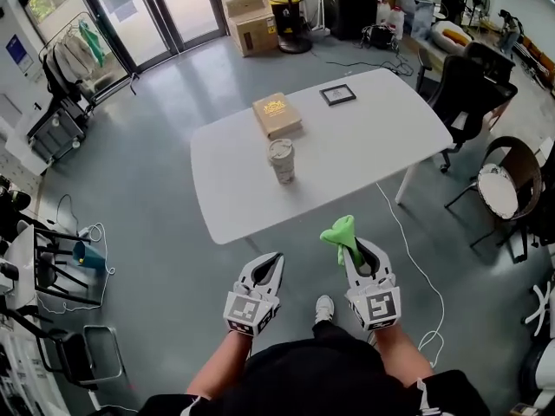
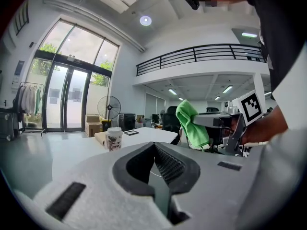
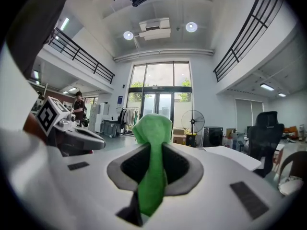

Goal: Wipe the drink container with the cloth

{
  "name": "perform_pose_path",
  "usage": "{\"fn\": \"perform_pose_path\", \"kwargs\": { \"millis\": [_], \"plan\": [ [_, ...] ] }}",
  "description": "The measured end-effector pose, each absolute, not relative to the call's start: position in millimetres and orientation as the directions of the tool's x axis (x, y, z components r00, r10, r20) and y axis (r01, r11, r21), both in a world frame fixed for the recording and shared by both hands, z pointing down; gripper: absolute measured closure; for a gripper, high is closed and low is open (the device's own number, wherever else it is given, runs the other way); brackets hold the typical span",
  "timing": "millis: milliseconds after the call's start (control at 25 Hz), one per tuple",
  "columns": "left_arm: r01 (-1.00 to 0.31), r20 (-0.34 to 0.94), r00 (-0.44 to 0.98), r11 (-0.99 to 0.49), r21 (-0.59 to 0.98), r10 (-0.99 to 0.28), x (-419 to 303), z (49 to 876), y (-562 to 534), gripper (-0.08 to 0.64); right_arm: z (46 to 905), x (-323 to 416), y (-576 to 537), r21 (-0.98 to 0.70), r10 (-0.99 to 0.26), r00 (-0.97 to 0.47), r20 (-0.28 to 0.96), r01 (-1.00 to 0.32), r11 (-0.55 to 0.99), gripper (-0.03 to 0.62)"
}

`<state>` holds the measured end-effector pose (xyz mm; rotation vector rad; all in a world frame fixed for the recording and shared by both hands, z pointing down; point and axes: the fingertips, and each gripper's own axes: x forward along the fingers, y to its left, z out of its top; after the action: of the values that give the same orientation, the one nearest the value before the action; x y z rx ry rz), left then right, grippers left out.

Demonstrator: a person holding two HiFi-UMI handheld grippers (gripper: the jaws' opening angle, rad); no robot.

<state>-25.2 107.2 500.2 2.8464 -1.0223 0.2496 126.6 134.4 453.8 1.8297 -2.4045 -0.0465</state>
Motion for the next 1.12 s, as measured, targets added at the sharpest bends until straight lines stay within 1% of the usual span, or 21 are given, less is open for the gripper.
{"fn": "perform_pose_path", "kwargs": {
  "millis": [240, 400, 680, 880, 1120],
  "plan": [
    [-0.681, 0.206, 0.722, -0.731, 0.044, -0.660, -5.0, 498.5, 67.5, 0.552, 454.1, 138.7, 92.3, 0.097, -0.940, -0.329, 0.094, -0.936, 0.338, 0.517],
    [-0.713, 0.194, 0.693, -0.699, 0.049, -0.694, -2.1, 492.5, 48.7, 0.552, 456.1, 139.3, 68.9, 0.140, -0.921, -0.377, 0.102, -0.911, 0.388, 0.517],
    [-0.745, 0.208, 0.661, -0.662, 0.077, -0.721, -14.1, 507.8, 16.9, 0.552, 461.8, 116.9, 28.8, 0.245, -0.893, -0.433, 0.124, -0.858, 0.450, 0.516],
    [-0.740, 0.202, 0.669, -0.667, 0.087, -0.715, -22.9, 514.5, -18.8, 0.552, 464.8, 101.1, -9.4, 0.397, -0.877, -0.444, 0.182, -0.783, 0.479, 0.515],
    [-0.741, 0.200, 0.669, -0.665, 0.099, -0.716, -35.0, 521.7, -63.5, 0.552, 473.5, 90.3, -55.8, 0.461, -0.862, -0.460, 0.214, -0.730, 0.504, 0.514]
  ]
}}
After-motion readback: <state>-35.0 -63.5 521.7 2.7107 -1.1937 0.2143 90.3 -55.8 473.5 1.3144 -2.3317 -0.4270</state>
